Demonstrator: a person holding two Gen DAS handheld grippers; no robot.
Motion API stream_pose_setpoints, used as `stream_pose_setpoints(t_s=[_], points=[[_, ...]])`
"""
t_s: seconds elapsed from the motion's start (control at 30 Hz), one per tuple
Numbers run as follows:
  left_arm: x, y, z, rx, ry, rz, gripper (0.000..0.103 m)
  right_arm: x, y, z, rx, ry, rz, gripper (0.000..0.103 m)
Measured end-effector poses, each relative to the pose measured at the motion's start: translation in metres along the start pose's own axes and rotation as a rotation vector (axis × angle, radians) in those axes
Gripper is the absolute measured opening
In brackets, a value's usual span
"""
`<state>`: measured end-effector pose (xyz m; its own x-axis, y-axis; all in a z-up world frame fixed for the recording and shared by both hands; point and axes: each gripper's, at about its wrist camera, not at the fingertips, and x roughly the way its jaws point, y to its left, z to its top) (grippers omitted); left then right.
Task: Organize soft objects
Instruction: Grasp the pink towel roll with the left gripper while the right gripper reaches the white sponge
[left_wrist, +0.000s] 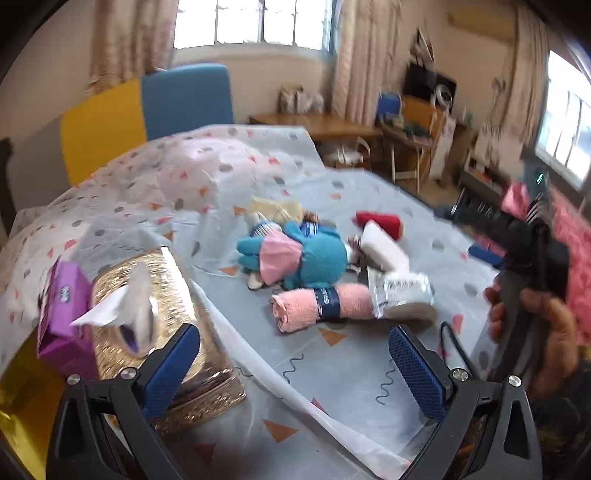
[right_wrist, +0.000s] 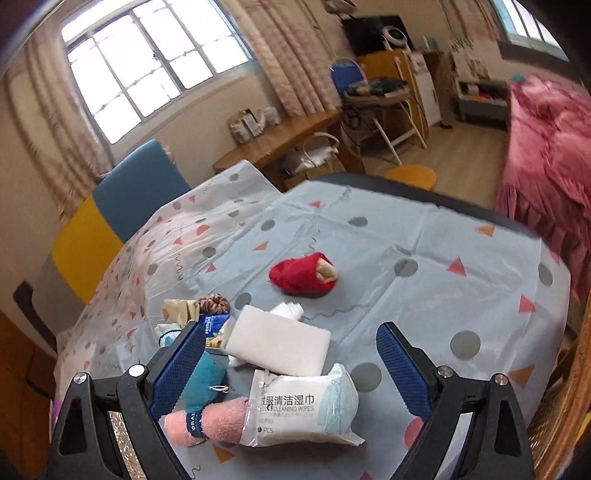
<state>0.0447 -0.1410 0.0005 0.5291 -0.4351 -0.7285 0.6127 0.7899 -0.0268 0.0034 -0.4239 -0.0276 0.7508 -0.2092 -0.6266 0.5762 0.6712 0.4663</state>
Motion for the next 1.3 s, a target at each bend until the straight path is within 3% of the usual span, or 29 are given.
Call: stream_pose_setpoints(t_s=[0.23,0.47,0.6,0.63,0.77,0.8,0.83,0.93,1.03,1.1,1.2,1.23,1.3], points=[[0.071,-0.04,0.013,0.257,0.127,0.031,0.103,0.006,-0.012,0.0,0.068,0.04,0.033,0.095],[0.141,-0.039,0.016,0.277,0.249,0.056,0.101,0.014,-0.006,-0.003,0.052,0.093,0.065,0.095],[0.163,-0.043,0.014,0.278,0.263,0.067,0.099,0.016,-0.008,-0.003,0.069,0.1,0.073,0.095],[0.167,-0.043,0.011,0.269,0.278,0.051,0.083,0.017,-0.01,-0.003,0.077,0.108,0.076,0.095],[0.152,-0.046,-0.01,0.274,0.265,0.038,0.054,0.022,-0.02,-0.003,0.135,0.135,0.08,0.095],[0.145,-0.044,-0.013,0.25,0.265,0.022,0.038,0.024,-0.023,-0.004,0.154,0.143,0.077,0.095],[0.138,-0.04,-0.017,0.218,0.275,-0.01,0.03,0.025,-0.026,-0.004,0.171,0.149,0.075,0.095],[0.121,-0.033,-0.038,0.153,0.313,-0.082,0.015,0.027,-0.027,-0.005,0.177,0.156,0.069,0.095],[0.108,-0.034,-0.055,0.127,0.317,-0.114,0.015,0.029,-0.023,-0.007,0.16,0.164,0.065,0.095],[0.094,-0.036,-0.056,0.135,0.259,-0.101,0.018,0.03,-0.022,-0.008,0.151,0.172,0.062,0.095],[0.086,-0.038,-0.042,0.182,0.189,-0.043,0.047,0.03,-0.021,-0.009,0.143,0.177,0.06,0.095],[0.085,-0.037,-0.035,0.188,0.161,-0.021,0.062,0.03,-0.021,-0.009,0.142,0.177,0.059,0.095],[0.085,-0.038,-0.023,0.217,0.123,0.02,0.074,0.029,-0.021,-0.009,0.142,0.176,0.057,0.095]])
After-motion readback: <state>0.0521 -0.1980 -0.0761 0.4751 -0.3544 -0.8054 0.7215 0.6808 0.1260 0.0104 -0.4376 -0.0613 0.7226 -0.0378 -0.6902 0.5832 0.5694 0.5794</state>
